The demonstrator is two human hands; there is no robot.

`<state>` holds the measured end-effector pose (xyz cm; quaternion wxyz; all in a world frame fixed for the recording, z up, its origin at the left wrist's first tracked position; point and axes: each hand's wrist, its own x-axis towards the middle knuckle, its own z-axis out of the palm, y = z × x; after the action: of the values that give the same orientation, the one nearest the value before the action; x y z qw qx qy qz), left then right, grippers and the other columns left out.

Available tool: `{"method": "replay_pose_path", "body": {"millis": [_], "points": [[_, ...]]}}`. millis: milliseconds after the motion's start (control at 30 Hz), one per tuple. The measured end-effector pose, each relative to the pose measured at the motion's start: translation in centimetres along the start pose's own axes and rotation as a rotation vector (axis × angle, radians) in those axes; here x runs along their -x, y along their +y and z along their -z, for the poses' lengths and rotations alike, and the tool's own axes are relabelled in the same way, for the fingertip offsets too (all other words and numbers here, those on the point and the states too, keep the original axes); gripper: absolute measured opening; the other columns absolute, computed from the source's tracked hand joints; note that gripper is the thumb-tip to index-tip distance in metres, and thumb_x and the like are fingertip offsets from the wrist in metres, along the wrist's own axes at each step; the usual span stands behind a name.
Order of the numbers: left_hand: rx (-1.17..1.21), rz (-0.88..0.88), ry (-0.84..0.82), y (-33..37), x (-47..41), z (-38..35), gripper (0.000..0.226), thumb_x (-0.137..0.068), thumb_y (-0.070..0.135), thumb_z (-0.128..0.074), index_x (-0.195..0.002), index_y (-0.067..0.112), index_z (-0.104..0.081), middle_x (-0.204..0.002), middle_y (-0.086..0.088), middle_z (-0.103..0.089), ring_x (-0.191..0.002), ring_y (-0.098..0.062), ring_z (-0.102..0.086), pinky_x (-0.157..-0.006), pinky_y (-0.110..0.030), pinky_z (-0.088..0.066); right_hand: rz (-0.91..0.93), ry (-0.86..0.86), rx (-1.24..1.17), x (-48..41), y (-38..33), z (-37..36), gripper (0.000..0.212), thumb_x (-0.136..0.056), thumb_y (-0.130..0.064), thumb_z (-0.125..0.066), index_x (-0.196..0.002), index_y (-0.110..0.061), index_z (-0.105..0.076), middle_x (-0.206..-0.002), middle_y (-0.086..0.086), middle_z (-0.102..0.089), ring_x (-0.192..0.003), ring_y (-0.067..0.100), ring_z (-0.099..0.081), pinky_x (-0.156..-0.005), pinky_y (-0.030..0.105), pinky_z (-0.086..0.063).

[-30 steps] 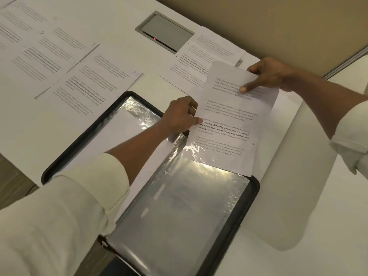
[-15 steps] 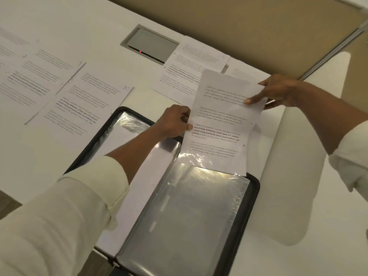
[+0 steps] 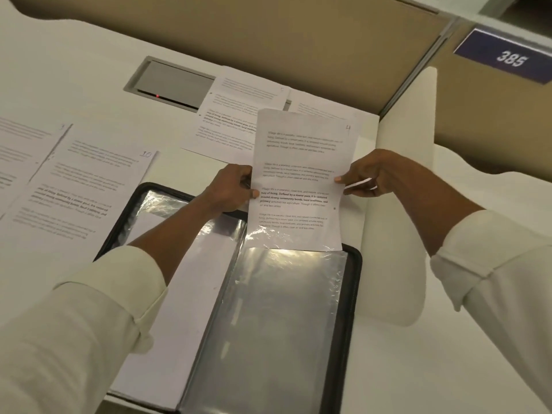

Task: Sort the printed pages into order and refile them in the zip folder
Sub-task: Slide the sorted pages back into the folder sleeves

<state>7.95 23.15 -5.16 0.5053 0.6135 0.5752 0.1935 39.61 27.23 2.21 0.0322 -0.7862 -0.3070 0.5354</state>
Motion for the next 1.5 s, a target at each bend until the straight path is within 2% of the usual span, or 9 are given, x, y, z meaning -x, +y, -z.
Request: {"method": "replay_pose_path", "body": {"millis": [367,633,767,900,1000,1133,1233,1333,1500], "points": [[-0.043,-0.045,-0.010,0.2,-0.3,0.3,0.041,-0.092,0.004,-0.078,-0.131,0.015,-0.070,-0.119,0.006,-0.075,-0.103,-0.007,-0.071,-0.087,-0.025,-0.057,-0.093,0.017,-0.096,0.7,5.4,-5.6,0.021,-0.085,0.013,-0.078,-0.094,0.002,-0.063,-0.085,0.017,-0.069,-0.070,0.027,-0.068,-0.054,0.034,-0.063],[-0.059,-0.043,-0.025,0.0,-0.9,0.3,0.032,-0.094,0.003,-0.075,-0.123,0.014,-0.074,-0.111,0.004,-0.078,-0.103,-0.016,-0.073,-0.096,-0.036,-0.059,-0.110,0.074,-0.237,0.8,7.6,-7.3,0.027,-0.079,0.016,-0.081,-0.099,0.005,-0.065,-0.108,0.024,-0.071,-0.080,0.032,-0.070,-0.063,0.036,-0.064],[-0.051,-0.036,-0.048,0.1,-1.1,0.2,0.033,-0.093,0.003,-0.075,-0.124,0.015,-0.074,-0.110,0.003,-0.078,-0.104,-0.017,-0.073,-0.097,-0.037,-0.059,-0.135,0.107,-0.229,1.3,7.8,-7.3,0.031,-0.075,0.007,-0.089,-0.096,0.001,-0.067,-0.105,0.018,-0.072,-0.092,0.030,-0.070,-0.050,0.031,-0.058],[-0.040,0.009,-0.081,-0.2,-0.8,-0.2,0.032,-0.092,0.001,-0.076,-0.121,0.014,-0.075,-0.110,0.003,-0.078,-0.106,-0.017,-0.074,-0.096,-0.037,-0.060,-0.089,0.184,-0.367,1.0,7.8,-7.0,0.049,-0.065,-0.009,-0.100,-0.102,0.004,-0.071,-0.100,0.018,-0.076,-0.091,0.032,-0.075,-0.068,0.036,-0.062],[-0.053,0.051,-0.114,-0.5,-0.7,-0.5,0.026,-0.086,-0.001,-0.081,-0.109,0.012,-0.076,-0.103,-0.002,-0.080,-0.100,-0.022,-0.076,-0.093,-0.045,-0.063,-0.007,0.285,-0.450,1.3,7.8,-7.2,0.042,-0.070,-0.016,-0.098,-0.092,0.002,-0.067,-0.089,0.015,-0.072,-0.065,0.024,-0.066,-0.061,0.033,-0.058],[-0.030,0.134,-0.148,0.0,-0.5,-0.5,0.030,-0.078,-0.004,-0.087,-0.103,0.008,-0.074,-0.098,-0.007,-0.080,-0.095,-0.026,-0.078,-0.090,-0.047,-0.064,0.023,0.366,-0.578,1.1,8.3,-7.9,0.024,-0.086,-0.008,-0.086,-0.086,-0.004,-0.062,-0.095,0.011,-0.069,-0.073,0.018,-0.065,-0.044,0.022,-0.054],[-0.041,0.174,-0.127,1.0,-0.6,-0.5,0.034,-0.077,0.017,-0.094,-0.103,0.010,-0.074,-0.098,-0.001,-0.080,-0.091,-0.020,-0.076,-0.083,-0.038,-0.063,-0.011,0.315,-0.531,1.1,9.0,-8.6,0.015,-0.091,0.004,-0.075,-0.085,0.000,-0.062,-0.095,0.014,-0.072,-0.074,0.015,-0.068,-0.041,0.022,-0.052],[0.005,0.217,-0.025,2.0,-1.0,-1.1,0.040,-0.079,0.031,-0.093,-0.106,0.014,-0.069,-0.099,0.000,-0.077,-0.086,-0.019,-0.074,-0.069,-0.033,-0.057,-0.043,0.388,-0.417,1.0,9.9,-9.1,0.023,-0.086,0.002,-0.081,-0.080,-0.004,-0.060,-0.084,0.013,-0.070,-0.064,0.022,-0.069,-0.055,0.031,-0.058],[-0.075,0.262,-0.033,1.9,-1.4,-2.1,0.027,-0.078,0.007,-0.089,-0.098,0.004,-0.071,-0.100,-0.011,-0.077,-0.092,-0.027,-0.076,-0.083,-0.042,-0.066,0.021,0.420,-0.403,1.3,10.3,-9.2,0.028,-0.082,-0.010,-0.089,-0.075,-0.005,-0.062,-0.077,0.011,-0.069,-0.059,0.022,-0.062,-0.063,0.034,-0.055]]}}
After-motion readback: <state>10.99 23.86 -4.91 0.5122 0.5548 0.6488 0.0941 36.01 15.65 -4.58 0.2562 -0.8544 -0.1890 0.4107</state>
